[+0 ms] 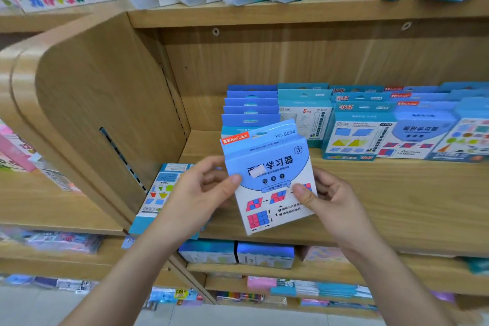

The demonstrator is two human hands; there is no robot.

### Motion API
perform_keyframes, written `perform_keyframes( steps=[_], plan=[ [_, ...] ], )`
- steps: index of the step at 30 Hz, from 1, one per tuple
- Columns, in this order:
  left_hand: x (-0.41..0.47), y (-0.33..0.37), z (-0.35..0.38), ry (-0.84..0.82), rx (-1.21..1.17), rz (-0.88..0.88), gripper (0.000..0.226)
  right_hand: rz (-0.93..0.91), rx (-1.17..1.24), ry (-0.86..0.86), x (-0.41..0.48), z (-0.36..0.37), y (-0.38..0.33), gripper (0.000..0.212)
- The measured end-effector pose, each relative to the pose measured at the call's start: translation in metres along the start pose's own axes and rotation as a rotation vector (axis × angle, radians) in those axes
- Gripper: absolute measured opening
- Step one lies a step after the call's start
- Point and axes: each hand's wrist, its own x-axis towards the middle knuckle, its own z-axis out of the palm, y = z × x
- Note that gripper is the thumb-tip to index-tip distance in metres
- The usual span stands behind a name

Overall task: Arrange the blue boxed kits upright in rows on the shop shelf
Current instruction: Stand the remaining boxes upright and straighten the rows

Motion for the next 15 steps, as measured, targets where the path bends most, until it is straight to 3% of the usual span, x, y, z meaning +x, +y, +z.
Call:
perform_keyframes(
  steps=[6,11,15],
  plan=[
    [-0.003,-0.005,0.018,-0.032,0.040,0.092,0.033,0.025,0.002,0.007,-0.010,-0.010,0.000,0.042],
    [0.008,0.000,0.051,-0.060,0.041,0.111,0.038,-0.001,-0.022,0.070,-0.021,-0.037,-0.004,0.040],
    [0.019,-0.002,0.083,-0.047,0.116,0.162,0.026,-0.040,-0.326,0.141,-0.034,-0.067,-0.005,0.051]
  ],
)
